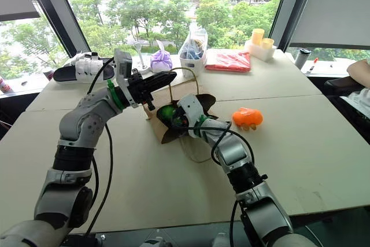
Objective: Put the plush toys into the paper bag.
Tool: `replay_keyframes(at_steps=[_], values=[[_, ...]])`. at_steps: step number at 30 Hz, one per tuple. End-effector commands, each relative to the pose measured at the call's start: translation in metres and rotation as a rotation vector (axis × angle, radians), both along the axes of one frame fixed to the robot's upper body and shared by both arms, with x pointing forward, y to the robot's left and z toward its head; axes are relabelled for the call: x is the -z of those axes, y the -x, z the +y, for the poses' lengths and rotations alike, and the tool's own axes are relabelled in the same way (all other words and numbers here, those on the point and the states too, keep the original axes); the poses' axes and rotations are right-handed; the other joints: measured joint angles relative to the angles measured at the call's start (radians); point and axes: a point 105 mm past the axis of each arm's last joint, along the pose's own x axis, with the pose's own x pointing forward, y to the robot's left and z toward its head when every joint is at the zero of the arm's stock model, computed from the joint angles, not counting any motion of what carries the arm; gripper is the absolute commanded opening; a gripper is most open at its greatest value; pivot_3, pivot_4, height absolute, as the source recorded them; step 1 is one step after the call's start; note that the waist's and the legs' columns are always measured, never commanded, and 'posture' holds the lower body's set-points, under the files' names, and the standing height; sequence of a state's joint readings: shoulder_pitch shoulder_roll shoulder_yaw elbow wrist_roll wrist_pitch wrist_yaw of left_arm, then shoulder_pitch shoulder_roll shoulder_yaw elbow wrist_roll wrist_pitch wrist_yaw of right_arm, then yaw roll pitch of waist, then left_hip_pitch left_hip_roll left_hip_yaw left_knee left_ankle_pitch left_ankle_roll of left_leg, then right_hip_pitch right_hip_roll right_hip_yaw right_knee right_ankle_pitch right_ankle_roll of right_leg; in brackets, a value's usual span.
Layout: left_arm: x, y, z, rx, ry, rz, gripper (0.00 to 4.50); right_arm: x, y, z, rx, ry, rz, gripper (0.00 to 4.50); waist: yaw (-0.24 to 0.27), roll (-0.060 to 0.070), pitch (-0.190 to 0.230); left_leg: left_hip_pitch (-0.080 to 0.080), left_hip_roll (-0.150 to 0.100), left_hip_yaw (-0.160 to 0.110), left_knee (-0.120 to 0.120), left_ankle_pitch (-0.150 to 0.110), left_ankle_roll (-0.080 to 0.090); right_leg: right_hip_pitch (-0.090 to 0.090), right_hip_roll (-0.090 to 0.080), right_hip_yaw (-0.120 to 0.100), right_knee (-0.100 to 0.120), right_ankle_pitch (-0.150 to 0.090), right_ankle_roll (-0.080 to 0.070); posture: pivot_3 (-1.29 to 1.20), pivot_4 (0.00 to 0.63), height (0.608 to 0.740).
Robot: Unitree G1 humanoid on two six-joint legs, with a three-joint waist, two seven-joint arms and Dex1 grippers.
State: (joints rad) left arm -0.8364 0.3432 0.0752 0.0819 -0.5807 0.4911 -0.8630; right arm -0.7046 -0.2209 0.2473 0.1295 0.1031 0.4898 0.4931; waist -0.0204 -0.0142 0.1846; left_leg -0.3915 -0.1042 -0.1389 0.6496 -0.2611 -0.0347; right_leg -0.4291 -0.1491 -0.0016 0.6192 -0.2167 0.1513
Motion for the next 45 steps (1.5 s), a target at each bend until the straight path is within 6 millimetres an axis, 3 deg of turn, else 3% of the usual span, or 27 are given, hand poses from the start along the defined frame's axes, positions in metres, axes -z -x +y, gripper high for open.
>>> replay_keyframes(at_steps=[1,3,7,9,11,14,18,23,32,35,39,41,44,45], values=[[-0.015,0.003,0.007,-0.013,0.034,-0.056,0.00,-0.029,0.012,-0.022,0.038,0.011,-0.104,3.70,0.002,0.000,0.000,0.000,0.000,0.000,0.000,0.000,0.000,0.000,0.000,0.000,0.000,0.000,0.000,0.00,0.150,0.740],[-0.015,0.002,0.009,-0.020,0.035,-0.056,0.00,-0.040,0.020,-0.041,0.079,-0.003,-0.118,3.70,0.004,0.000,0.000,0.000,0.000,0.000,0.000,0.000,0.000,0.000,0.000,0.000,0.000,0.000,0.000,0.00,0.150,0.740],[-0.016,-0.002,0.012,-0.036,0.043,-0.057,0.00,-0.057,0.032,-0.108,0.279,-0.087,-0.116,3.70,0.009,0.000,0.000,0.000,0.000,0.000,0.000,0.000,0.000,0.000,0.000,0.000,0.000,0.000,0.000,0.00,0.150,0.740],[-0.017,-0.003,0.012,-0.037,0.050,-0.057,0.00,-0.055,0.031,-0.143,0.400,-0.108,-0.103,3.70,0.009,0.000,0.000,0.000,0.000,0.000,0.000,0.000,0.000,0.001,0.000,0.000,-0.001,0.000,0.000,0.00,0.150,0.740],[-0.017,-0.003,0.012,-0.036,0.052,-0.058,0.00,-0.052,0.031,-0.159,0.453,-0.095,-0.096,3.70,0.009,0.000,0.000,0.000,0.000,0.001,0.001,0.000,0.001,0.002,0.000,0.000,-0.001,0.000,0.000,0.00,0.150,0.740],[-0.018,-0.003,0.009,-0.028,0.054,-0.060,0.00,-0.029,0.024,-0.191,0.545,0.050,-0.072,3.70,0.003,0.000,0.000,0.001,0.000,0.002,0.000,0.000,0.001,0.002,0.000,0.000,0.000,0.000,0.000,0.00,0.150,0.740],[-0.018,-0.003,0.008,-0.024,0.054,-0.062,0.00,-0.014,0.018,-0.196,0.544,0.067,-0.039,3.70,0.001,0.000,0.000,0.001,0.001,0.006,0.000,0.000,0.000,0.002,0.000,0.000,0.000,0.000,0.000,0.00,0.150,0.740],[-0.019,-0.002,0.007,-0.024,0.052,-0.067,0.00,0.024,0.002,-0.195,0.534,0.127,0.026,3.70,0.003,0.000,0.000,0.001,0.000,0.006,0.001,0.000,0.000,0.002,0.000,0.001,-0.001,0.000,0.000,0.00,0.150,0.740],[-0.019,-0.001,0.009,-0.040,0.049,-0.074,0.00,0.035,-0.023,-0.199,0.567,0.283,-0.046,3.70,0.000,0.000,0.000,0.001,0.000,0.005,0.001,0.000,0.000,0.002,0.000,0.001,-0.001,0.000,0.000,0.00,0.150,0.740],[-0.019,-0.001,0.009,-0.042,0.050,-0.074,0.00,0.031,-0.028,-0.199,0.583,0.271,-0.073,2.80,0.000,0.000,0.000,0.001,0.000,0.005,0.001,0.000,0.000,0.002,0.000,0.001,-0.001,0.000,0.000,0.00,0.150,0.740],[-0.018,-0.002,0.009,-0.044,0.052,-0.073,0.00,0.026,-0.031,-0.198,0.587,0.271,-0.098,0.78,0.000,0.000,0.000,0.001,0.000,0.005,0.001,0.000,0.000,0.002,0.000,0.001,-0.001,0.000,0.000,0.00,0.150,0.740],[-0.018,-0.002,0.009,-0.046,0.053,-0.073,0.00,0.022,-0.029,-0.198,0.582,0.273,-0.113,0.02,0.000,0.000,0.000,0.001,0.000,0.005,0.001,0.000,0.000,0.002,0.000,0.001,-0.001,0.000,0.000,0.00,0.150,0.740],[-0.017,-0.002,0.009,-0.045,0.053,-0.072,0.00,0.008,-0.019,-0.191,0.528,0.257,-0.139,0.02,0.001,0.000,0.000,0.001,0.000,0.005,0.001,0.000,0.000,0.002,0.000,0.001,-0.001,0.000,0.000,0.00,0.150,0.740],[-0.018,-0.003,0.009,-0.045,0.055,-0.070,0.00,-0.006,-0.007,-0.183,0.466,0.237,-0.162,0.02,0.002,0.000,0.000,0.001,0.000,0.005,0.001,0.000,0.000,0.002,0.000,0.001,-0.001,0.000,0.000,0.00,0.150,0.740]])
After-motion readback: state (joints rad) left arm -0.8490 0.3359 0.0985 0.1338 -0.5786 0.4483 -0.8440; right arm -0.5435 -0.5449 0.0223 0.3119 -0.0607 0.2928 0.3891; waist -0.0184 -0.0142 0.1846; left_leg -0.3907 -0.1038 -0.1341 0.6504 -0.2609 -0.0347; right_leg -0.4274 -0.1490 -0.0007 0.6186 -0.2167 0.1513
